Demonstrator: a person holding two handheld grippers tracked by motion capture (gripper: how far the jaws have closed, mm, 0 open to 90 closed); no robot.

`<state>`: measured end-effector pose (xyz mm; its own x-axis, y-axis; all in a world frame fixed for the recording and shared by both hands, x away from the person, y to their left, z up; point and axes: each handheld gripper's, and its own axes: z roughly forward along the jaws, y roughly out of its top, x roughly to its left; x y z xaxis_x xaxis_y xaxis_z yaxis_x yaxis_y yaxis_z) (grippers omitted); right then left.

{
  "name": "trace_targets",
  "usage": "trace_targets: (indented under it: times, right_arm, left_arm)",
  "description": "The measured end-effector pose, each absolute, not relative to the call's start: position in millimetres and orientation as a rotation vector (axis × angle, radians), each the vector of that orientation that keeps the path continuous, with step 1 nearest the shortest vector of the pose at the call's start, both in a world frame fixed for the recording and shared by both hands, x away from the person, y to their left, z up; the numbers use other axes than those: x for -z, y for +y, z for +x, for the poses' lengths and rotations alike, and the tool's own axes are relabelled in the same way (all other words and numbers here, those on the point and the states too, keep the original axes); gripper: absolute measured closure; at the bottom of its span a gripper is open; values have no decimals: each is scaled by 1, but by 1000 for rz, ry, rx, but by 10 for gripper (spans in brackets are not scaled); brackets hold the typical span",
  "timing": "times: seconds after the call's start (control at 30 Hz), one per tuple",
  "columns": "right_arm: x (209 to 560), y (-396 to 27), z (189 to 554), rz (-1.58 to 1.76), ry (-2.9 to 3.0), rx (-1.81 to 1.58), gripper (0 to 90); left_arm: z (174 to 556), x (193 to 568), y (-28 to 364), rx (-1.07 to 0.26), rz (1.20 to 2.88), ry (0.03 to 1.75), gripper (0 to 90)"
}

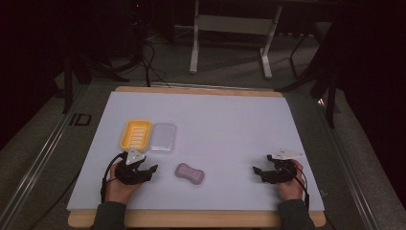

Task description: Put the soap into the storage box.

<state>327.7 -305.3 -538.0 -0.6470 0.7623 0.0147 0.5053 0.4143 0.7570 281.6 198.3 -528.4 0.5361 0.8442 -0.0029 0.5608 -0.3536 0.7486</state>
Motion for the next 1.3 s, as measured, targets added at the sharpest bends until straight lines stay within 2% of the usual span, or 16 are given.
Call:
trace_targets:
  times: [0.77,1.3]
  right_arm:
    - [537,-303,319,1018,2285,-1083,174]
    - [537,-303,318,1017,2278,-1083,174]
  left_arm:
    - [284,507,180,-435,2165,970,432]
    - [290,493,163,-437,2237,860,404]
